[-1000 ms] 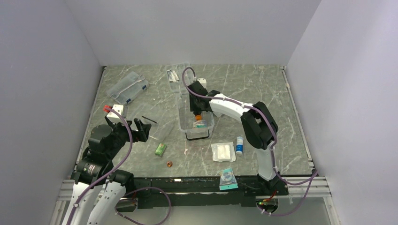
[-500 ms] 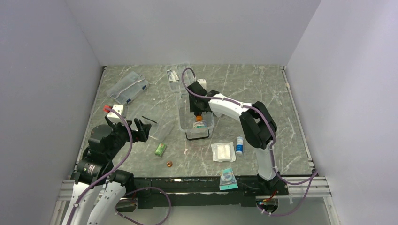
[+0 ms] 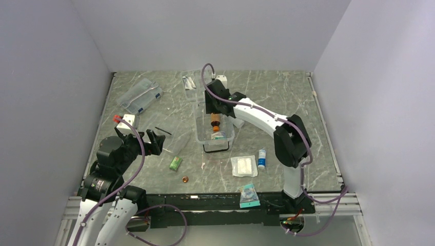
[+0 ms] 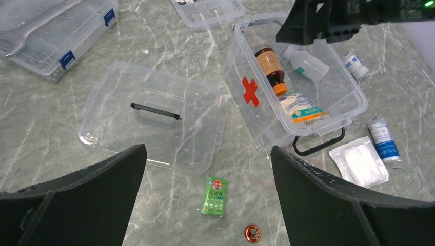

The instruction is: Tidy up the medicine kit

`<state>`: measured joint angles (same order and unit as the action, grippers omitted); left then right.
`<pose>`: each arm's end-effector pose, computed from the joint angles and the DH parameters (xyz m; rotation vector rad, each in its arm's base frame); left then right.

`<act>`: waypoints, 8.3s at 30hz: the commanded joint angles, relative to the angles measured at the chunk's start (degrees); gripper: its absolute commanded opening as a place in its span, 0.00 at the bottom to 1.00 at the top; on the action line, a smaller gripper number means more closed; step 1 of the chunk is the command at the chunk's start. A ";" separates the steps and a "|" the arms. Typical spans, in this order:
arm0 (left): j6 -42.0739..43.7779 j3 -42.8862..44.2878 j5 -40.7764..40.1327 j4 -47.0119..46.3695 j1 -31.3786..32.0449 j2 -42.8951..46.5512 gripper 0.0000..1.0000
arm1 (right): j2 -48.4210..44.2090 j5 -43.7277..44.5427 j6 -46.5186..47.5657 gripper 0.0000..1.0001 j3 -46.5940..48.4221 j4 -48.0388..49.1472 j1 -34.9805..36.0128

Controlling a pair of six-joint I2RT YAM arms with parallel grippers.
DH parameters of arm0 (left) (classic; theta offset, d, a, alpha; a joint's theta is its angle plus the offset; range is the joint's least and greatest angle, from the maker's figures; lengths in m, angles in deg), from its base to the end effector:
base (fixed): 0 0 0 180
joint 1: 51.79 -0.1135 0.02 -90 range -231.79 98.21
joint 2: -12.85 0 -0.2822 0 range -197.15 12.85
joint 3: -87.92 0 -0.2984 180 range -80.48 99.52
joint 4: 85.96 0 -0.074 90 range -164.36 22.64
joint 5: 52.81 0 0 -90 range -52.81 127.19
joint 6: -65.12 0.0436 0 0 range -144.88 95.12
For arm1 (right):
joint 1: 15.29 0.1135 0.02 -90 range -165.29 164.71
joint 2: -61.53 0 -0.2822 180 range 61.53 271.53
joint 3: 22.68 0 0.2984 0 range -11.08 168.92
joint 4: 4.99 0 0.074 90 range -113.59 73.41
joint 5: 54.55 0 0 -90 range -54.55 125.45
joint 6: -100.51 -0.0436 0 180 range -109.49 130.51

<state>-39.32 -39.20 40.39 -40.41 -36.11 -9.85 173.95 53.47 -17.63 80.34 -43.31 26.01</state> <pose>0.1254 -0.0377 0.3413 0.0597 1.8582 -0.4183 0.3843 0.3197 0.2402 -0.1265 2.3578 0.2119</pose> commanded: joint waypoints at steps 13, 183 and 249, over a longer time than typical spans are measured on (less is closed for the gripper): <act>-0.32 1.83 0.58 -1.07 0.03 -0.24 0.99 | -23.61 6.98 13.43 0.68 -1.41 0.58 -2.06; -2.35 1.09 -0.97 -1.43 -0.04 2.74 0.99 | -8.73 -10.20 -7.36 0.63 -8.99 16.13 1.72; -3.27 1.24 -3.73 -0.56 -0.04 -1.39 0.99 | -48.38 1.49 -18.59 0.54 -59.94 -1.06 -10.75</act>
<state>-42.21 -39.20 36.28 -39.60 -36.11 -10.44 125.62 56.67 -36.90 20.93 -48.36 15.50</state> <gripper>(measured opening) 0.986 0.560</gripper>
